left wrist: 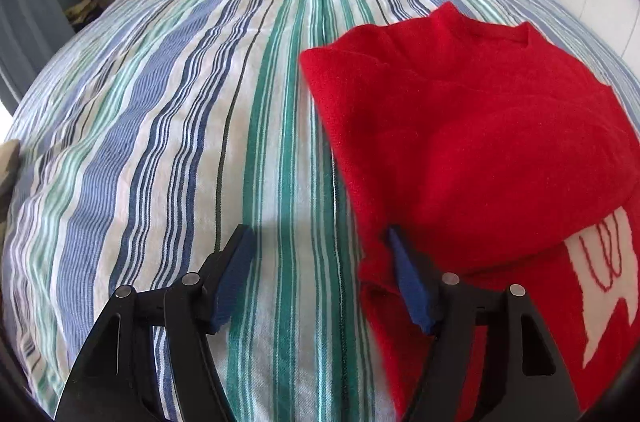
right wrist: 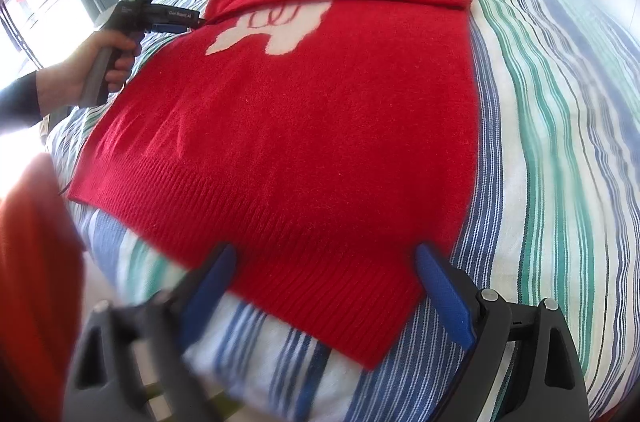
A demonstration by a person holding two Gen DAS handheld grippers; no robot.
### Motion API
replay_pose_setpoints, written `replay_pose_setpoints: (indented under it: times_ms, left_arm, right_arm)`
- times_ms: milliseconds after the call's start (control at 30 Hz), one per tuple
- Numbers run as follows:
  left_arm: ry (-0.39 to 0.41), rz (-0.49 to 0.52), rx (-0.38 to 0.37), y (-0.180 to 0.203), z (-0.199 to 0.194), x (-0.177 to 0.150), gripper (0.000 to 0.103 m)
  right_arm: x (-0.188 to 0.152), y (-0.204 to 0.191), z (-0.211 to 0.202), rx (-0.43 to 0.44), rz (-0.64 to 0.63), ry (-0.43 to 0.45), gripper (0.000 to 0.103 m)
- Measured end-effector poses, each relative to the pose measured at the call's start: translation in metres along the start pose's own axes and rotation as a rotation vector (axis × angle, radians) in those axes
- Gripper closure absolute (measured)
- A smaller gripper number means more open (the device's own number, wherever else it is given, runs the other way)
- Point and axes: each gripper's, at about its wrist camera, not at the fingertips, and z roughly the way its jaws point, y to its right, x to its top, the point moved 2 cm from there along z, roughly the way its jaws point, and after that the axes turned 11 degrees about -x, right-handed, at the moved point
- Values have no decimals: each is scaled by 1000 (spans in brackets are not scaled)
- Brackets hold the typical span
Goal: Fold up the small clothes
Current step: 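Release the fold and smooth it with the left gripper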
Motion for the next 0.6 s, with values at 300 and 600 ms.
replay_pose_setpoints:
  times_ms: [300, 600]
  left_arm:
    - [22, -131, -12, -24, -36, -18, 14]
    - [214, -54, -124, 18, -165, -76, 11]
  right_arm:
    - [-4, -2, 3, -14, -20, 17, 9]
    - [3, -1, -32, -36, 33, 88, 14]
